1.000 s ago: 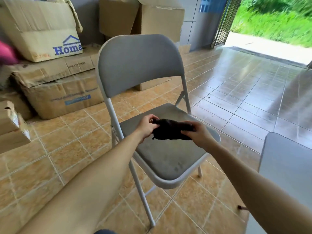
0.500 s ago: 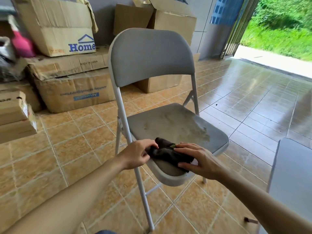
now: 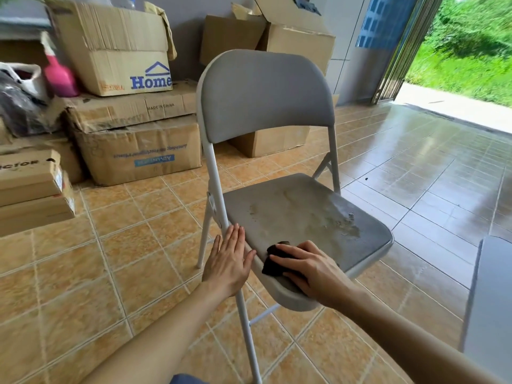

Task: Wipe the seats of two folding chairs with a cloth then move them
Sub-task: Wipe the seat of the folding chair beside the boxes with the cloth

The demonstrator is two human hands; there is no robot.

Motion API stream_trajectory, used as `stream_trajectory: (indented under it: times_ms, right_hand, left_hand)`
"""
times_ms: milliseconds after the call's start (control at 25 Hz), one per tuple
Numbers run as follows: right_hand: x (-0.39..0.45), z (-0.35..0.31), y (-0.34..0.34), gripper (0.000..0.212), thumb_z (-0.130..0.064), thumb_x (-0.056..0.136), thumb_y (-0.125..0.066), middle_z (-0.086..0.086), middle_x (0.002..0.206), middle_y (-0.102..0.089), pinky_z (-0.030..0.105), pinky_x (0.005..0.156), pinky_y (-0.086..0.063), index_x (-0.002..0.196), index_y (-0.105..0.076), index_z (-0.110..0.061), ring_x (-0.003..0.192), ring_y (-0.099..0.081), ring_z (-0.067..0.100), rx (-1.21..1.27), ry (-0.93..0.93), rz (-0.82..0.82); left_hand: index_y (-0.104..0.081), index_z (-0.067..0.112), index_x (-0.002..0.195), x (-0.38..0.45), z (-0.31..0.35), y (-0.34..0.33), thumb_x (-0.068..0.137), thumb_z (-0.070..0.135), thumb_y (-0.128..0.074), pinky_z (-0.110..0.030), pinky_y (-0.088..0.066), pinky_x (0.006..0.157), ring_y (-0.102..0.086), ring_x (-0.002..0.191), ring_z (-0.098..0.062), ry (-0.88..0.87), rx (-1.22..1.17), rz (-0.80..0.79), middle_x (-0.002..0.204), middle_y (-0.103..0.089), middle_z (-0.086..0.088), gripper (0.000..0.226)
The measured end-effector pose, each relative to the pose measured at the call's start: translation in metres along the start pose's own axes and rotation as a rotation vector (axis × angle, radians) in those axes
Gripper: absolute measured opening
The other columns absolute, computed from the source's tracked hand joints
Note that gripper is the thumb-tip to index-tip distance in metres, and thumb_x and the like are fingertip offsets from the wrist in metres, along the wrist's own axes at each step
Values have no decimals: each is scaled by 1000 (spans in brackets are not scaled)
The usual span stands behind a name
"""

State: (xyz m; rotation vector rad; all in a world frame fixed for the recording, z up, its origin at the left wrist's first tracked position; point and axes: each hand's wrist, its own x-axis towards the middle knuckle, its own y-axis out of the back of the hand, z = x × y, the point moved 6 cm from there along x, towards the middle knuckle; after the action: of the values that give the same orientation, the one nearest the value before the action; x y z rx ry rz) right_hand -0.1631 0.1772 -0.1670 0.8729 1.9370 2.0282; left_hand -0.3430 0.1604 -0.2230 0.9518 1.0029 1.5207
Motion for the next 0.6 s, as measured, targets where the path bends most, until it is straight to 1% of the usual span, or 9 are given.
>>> stream_trajectory:
  times_ms: [80, 120, 200, 280, 320, 360, 440, 480, 600]
  right_hand:
    - [-23, 17, 2, 40, -45, 98, -35, -16, 140, -52, 28, 84, -50, 133, -53, -38, 94, -54, 17, -40, 16, 32]
    - [-30, 37, 3, 40, -44, 98, -36, -14, 139, -54, 30, 86, -51, 133, -55, -35, 94, -55, 19, -41, -20, 67]
    - [-31, 85, 5, 37, -39, 97, -43, -9, 134, -60, 35, 85, -53, 130, -58, -33, 94, -58, 24, -13, -213, 143]
    - [-16, 121, 4, 34, -31, 95, -53, -5, 129, -64, 37, 86, -52, 128, -60, -30, 100, -58, 29, 4, -449, 164]
    - [-3, 127, -1, 34, -27, 94, -55, -5, 129, -64, 37, 88, -49, 128, -61, -29, 103, -56, 29, 0, -523, 153]
    - [11, 125, -7, 33, -25, 94, -56, -5, 128, -64, 36, 90, -46, 127, -62, -27, 106, -55, 28, -1, -556, 144]
    - [35, 100, -14, 31, -23, 93, -57, -4, 127, -66, 33, 91, -43, 123, -65, -25, 105, -55, 27, 45, -541, 148]
    - [44, 80, -15, 31, -23, 93, -57, -4, 126, -66, 32, 90, -43, 122, -66, -25, 103, -57, 25, 66, -489, 147]
    - [39, 16, -13, 32, -28, 94, -53, -9, 128, -64, 29, 83, -48, 124, -63, -32, 92, -57, 20, 95, -205, 69]
  left_hand:
    - [5, 15, 154, -1, 0, -1, 79, 65, 18, -37, 9, 122, 15, 149, -11, 16, 36, 51, 162, 10, 2, 91]
    - [4, 14, 154, -1, -1, -2, 77, 64, 21, -38, 9, 122, 14, 149, -11, 22, 49, 65, 162, 9, 2, 93]
    - [1, 13, 154, -1, -4, -4, 74, 63, 26, -38, 8, 122, 12, 149, -12, 21, 45, 76, 163, 6, 0, 98]
    - [2, 13, 154, -1, -5, -4, 74, 64, 25, -36, 7, 122, 12, 149, -13, 4, 37, 75, 163, 6, -1, 97]
    - [4, 12, 154, -1, -5, -5, 75, 63, 23, -35, 6, 122, 13, 149, -13, -2, 37, 69, 163, 7, -1, 96]
    - [5, 12, 154, -2, -5, -6, 76, 63, 21, -34, 7, 122, 13, 149, -13, -2, 35, 64, 163, 9, -1, 94]
    - [6, 12, 154, -6, -5, -8, 79, 63, 18, -33, 8, 122, 15, 149, -13, 11, 19, 59, 162, 11, -1, 91]
    - [7, 12, 153, -7, -5, -9, 81, 63, 16, -32, 9, 121, 16, 148, -12, 16, 8, 56, 162, 12, -1, 89]
    - [9, 13, 153, -7, -6, -11, 85, 62, 9, -32, 8, 121, 19, 148, -11, 20, -5, 31, 162, 14, 0, 84]
